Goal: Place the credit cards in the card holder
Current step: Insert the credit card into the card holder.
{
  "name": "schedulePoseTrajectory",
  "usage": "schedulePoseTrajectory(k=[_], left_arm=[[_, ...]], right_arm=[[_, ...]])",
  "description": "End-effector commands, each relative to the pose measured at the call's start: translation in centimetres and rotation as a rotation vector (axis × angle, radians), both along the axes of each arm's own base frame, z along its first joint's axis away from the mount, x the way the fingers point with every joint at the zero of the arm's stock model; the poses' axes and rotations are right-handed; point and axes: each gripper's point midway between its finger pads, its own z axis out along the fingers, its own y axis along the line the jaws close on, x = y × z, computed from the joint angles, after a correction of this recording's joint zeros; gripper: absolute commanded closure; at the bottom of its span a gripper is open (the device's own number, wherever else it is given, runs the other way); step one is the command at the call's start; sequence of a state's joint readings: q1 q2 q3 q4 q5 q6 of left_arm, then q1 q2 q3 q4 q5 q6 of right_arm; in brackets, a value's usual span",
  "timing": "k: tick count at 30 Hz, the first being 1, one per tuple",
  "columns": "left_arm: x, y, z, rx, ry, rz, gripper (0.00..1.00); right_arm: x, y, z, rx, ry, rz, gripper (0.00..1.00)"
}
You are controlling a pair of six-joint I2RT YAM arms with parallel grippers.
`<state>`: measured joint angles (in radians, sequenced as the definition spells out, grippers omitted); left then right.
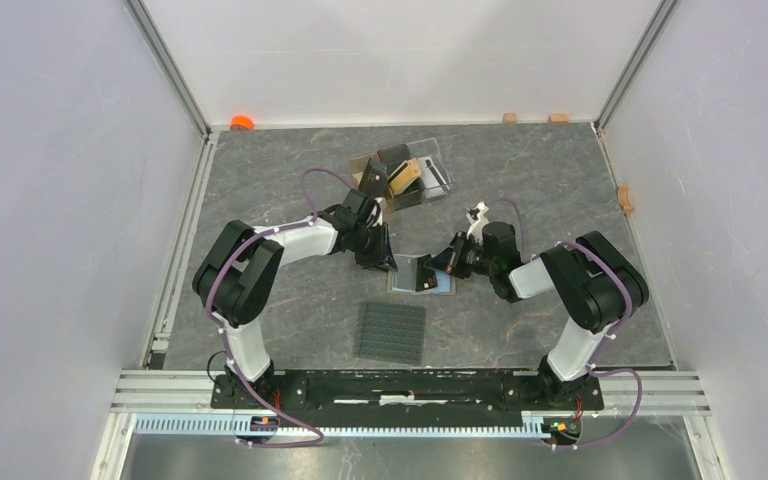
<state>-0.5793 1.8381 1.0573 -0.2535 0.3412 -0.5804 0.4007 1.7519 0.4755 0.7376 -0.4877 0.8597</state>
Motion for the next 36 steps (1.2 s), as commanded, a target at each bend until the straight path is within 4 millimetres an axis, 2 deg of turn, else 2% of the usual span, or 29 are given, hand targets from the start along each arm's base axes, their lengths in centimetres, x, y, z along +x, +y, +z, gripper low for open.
schedulePoseTrajectory(k=[1, 10, 24, 36], left_arm=[[-1.5, -0.4, -0.7, -0.011, 0.043, -0.02, 0.7], [-1.6, -0.7, -0.6, -0.023, 0.045, -0.023, 0.71], [-1.7, 0.1, -1.2, 0.015, 0.043, -0.017, 0.73], [-1.8, 0.2, -1.3, 0.015, 0.048, -0.015, 0.74]], right_arm=[[-0.5, -0.5, -2.3, -0.07, 0.027, -0.037, 1.0], [-1.2, 0.3, -2.6, -0.062, 0.044, -0.064, 1.0], [-0.7, -2.3, -3.0, -0.216, -0.017, -0.128, 1.0], [-0.1, -2.1, -2.5, -0.203, -0.08, -0.123, 1.0]])
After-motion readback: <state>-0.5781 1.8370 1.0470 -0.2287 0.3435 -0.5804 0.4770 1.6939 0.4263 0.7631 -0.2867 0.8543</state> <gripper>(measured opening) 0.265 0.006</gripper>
